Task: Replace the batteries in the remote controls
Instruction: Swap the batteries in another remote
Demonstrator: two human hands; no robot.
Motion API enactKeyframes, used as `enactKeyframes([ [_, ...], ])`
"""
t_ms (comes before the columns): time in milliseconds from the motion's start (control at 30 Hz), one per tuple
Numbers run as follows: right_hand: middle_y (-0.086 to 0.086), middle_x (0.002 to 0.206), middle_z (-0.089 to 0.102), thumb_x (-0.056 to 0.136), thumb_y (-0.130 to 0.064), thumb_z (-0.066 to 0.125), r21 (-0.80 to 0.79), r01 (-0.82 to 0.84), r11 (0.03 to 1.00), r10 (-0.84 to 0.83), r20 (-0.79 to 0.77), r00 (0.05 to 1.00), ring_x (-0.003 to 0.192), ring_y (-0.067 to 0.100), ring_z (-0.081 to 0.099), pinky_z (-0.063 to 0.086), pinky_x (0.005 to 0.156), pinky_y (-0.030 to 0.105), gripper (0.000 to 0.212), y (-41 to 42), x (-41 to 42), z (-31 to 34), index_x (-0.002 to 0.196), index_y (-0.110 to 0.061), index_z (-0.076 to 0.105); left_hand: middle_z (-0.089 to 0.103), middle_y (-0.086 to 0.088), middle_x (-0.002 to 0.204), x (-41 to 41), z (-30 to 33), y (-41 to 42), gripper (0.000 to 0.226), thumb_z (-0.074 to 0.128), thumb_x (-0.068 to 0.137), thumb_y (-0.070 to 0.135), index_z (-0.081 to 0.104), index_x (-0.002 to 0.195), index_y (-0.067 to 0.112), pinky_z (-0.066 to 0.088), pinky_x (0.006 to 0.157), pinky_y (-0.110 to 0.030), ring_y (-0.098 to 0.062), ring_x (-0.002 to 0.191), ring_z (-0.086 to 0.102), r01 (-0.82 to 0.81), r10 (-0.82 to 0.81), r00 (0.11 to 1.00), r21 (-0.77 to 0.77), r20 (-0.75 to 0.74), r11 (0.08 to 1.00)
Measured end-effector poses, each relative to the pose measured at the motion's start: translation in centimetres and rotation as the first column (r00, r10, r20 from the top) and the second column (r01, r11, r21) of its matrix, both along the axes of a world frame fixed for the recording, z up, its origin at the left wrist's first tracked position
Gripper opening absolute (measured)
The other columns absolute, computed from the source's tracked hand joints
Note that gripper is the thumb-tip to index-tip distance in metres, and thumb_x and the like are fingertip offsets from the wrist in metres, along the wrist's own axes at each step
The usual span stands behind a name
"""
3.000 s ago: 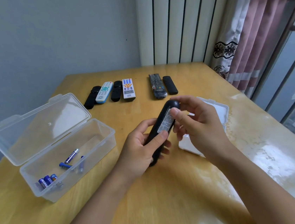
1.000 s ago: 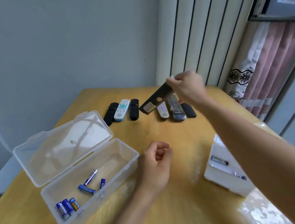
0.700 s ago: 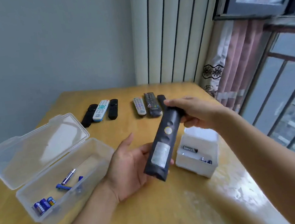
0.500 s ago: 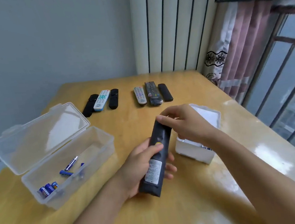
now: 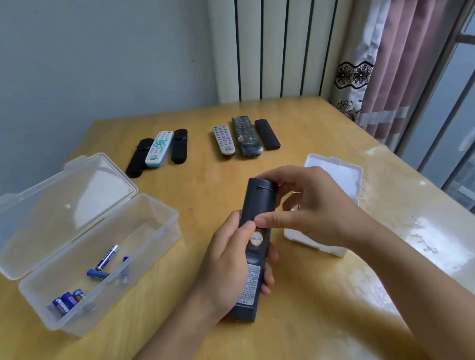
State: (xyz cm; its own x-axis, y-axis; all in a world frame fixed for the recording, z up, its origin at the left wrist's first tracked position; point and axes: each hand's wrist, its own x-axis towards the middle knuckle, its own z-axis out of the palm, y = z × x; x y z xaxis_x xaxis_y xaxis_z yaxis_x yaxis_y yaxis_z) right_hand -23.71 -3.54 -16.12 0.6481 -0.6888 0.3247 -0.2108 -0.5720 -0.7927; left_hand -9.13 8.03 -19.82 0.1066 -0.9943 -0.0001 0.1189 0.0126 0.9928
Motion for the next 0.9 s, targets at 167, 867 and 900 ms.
enactKeyframes([
  [167, -0.006, 0.085, 0.075, 0.067, -0.042, 0.089, -0.01, 0.082, 0.997, -0.081, 0.035, 0.996, 0.075, 0.015, 0.071, 0.059, 0.071, 0.041, 0.045, 0.0, 0.2, -0.4, 0.105, -0.024, 0.073, 0.063, -0.01, 0.071, 0.4, -0.4, -0.2, 0.022, 0.039, 0.109, 0.029, 0.054, 0.099, 0.015, 0.049, 0.044, -0.033, -0.027, 0.05, 0.055, -0.004, 0.003, 0.998, 0.028, 0.061, 1.0],
  [867, -0.018, 0.093, 0.068, 0.08, -0.039, 0.081, -0.234, 0.165, 0.958, -0.195, -0.11, 0.975, 0.069, 0.002, 0.064, 0.049, 0.059, 0.015, 0.03, 2.0, 0.6, 0.6, 0.107, -0.033, 0.069, 0.066, -0.015, 0.065, 2.3, -0.1, -1.1, 0.025, 0.05, 0.105, 0.037, 0.064, 0.098, 0.018, 0.052, 0.046, -0.033, -0.031, 0.05, 0.061, -0.245, 0.248, 0.969, 0.083, -0.019, 0.966],
  [900, -0.019, 0.098, 0.067, 0.081, -0.039, 0.08, -0.259, 0.168, 0.951, -0.189, -0.054, 0.981, 0.077, 0.002, 0.064, 0.051, 0.063, 0.015, 0.032, 2.3, 1.0, 0.5, 0.11, -0.032, 0.069, 0.065, -0.015, 0.065, 2.2, -0.2, -1.1, 0.024, 0.049, 0.105, 0.036, 0.064, 0.099, 0.018, 0.05, 0.046, -0.034, -0.031, 0.05, 0.06, -0.223, 0.225, 0.974, 0.064, -0.012, 0.973],
])
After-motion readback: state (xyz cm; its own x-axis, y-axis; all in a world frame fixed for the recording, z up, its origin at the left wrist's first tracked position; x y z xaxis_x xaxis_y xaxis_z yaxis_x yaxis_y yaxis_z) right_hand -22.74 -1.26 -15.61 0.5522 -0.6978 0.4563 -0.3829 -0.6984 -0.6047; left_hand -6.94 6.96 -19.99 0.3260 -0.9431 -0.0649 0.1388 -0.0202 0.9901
